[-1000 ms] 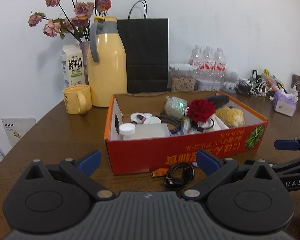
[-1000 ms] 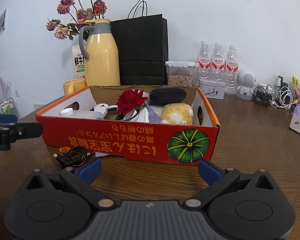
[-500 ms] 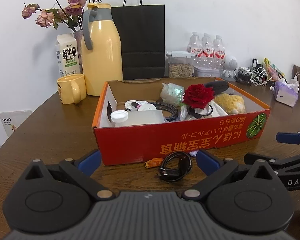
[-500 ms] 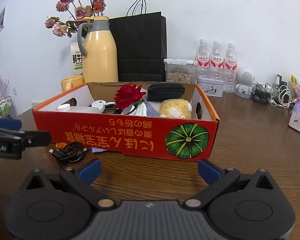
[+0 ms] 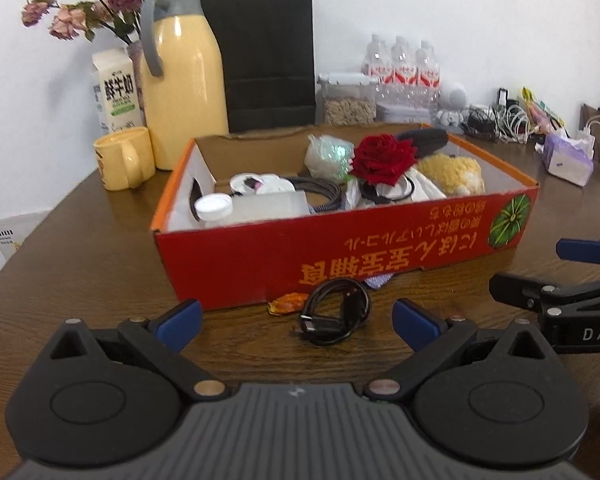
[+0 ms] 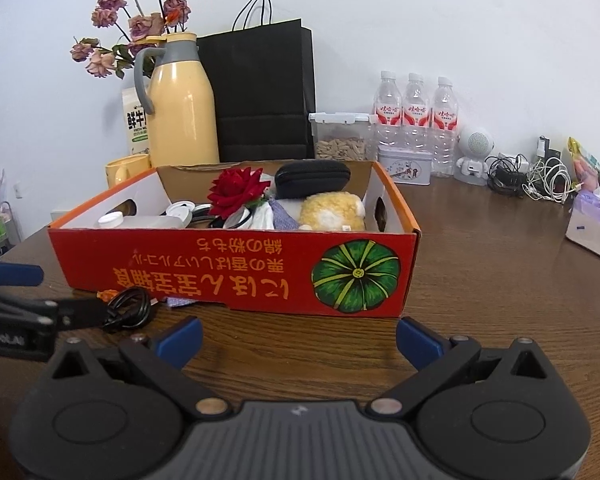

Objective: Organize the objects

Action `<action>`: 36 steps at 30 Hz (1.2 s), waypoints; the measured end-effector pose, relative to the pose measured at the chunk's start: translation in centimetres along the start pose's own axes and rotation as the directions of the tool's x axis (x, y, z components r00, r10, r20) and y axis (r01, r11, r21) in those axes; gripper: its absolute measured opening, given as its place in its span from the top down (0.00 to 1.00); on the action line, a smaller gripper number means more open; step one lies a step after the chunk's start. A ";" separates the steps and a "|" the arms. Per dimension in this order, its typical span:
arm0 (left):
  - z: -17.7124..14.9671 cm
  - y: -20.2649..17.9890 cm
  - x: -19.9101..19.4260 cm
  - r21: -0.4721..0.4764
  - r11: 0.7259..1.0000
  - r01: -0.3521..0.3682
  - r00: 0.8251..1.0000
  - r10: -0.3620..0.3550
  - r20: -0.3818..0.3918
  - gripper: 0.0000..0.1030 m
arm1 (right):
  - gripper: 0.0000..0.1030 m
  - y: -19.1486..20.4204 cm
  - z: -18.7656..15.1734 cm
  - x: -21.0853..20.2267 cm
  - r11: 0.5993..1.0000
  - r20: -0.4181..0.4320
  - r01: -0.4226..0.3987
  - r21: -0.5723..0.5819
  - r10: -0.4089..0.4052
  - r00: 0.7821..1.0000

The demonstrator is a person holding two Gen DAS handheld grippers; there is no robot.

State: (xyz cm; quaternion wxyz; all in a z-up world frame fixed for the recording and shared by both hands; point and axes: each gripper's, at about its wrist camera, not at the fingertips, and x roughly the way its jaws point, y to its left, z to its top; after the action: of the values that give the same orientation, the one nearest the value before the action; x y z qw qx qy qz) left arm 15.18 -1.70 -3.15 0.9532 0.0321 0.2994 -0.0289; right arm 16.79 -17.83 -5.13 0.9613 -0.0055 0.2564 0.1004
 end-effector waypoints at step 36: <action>-1.2 0.8 -3.1 -0.047 0.996 0.071 0.996 -0.068 0.052 0.64 | 0.00 0.2 0.1 0.9 1.000 -0.042 -0.007 0.011 0.008 0.999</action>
State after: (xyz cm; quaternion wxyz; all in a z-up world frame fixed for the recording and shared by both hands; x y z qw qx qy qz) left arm 12.06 -0.71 -2.32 0.9594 -0.0025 0.2767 -0.0554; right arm 17.52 -17.42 -5.50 0.9554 -0.0015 0.2769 0.1025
